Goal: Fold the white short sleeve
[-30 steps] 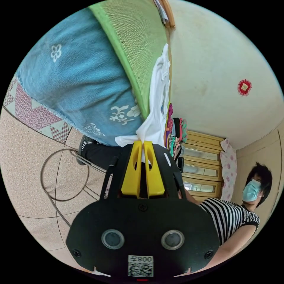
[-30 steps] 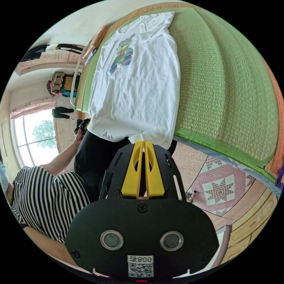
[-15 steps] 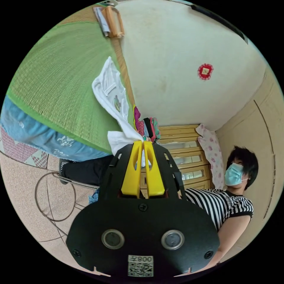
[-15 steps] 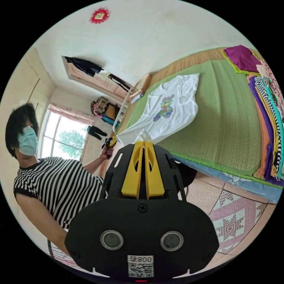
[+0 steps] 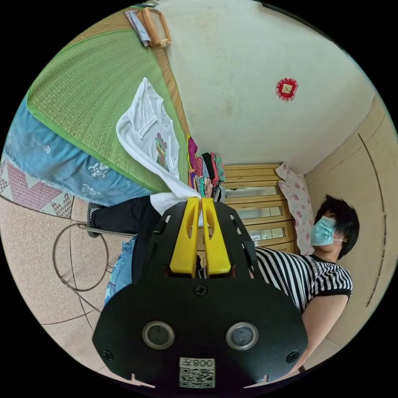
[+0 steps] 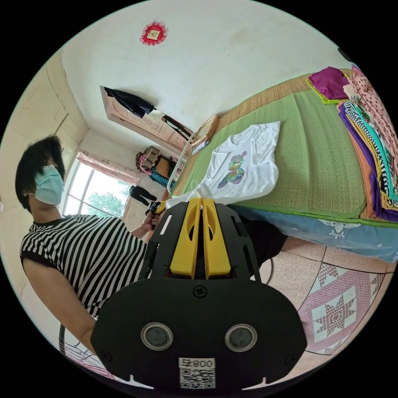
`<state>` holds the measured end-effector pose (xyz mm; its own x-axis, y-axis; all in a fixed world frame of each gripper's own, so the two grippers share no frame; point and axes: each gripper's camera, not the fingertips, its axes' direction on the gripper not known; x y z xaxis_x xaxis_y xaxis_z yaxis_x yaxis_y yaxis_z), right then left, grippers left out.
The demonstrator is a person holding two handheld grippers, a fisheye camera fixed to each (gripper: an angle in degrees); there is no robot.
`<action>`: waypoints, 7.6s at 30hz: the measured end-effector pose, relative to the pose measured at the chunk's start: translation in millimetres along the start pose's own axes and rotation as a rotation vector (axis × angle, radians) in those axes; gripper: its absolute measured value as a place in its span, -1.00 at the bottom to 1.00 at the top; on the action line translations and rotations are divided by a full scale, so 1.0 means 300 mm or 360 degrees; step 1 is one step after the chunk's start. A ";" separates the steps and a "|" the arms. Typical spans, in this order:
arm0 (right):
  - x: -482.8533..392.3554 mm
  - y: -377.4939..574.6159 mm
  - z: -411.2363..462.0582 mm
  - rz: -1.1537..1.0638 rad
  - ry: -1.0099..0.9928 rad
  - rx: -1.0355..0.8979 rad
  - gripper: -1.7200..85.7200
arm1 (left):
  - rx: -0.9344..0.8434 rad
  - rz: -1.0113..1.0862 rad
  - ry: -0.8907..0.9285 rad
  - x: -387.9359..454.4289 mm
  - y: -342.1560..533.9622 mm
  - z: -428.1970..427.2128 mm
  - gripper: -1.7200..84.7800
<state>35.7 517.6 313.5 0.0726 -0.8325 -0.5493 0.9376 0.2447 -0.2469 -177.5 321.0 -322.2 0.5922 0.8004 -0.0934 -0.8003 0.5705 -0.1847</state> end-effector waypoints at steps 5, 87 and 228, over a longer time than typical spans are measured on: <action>0.041 -0.036 0.009 -0.0006 -0.0019 0.0067 -0.95 | 0.0032 0.0018 0.0056 0.063 -0.056 0.056 -0.94; 1.166 -1.278 1.167 0.0038 0.0425 -0.0233 -0.95 | 0.0334 0.0078 -0.0791 0.434 -1.824 1.043 -0.89; 1.114 -0.397 0.649 0.0352 -0.0107 -0.0214 -0.93 | -0.1160 0.1710 -0.1410 -0.273 -0.444 2.698 -0.87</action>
<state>14.5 113.5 314.8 0.2972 -0.7814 -0.5487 0.8433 0.4843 -0.2329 -196.0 328.4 502.1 -0.6528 0.7561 0.0465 -0.4231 -0.3130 -0.8503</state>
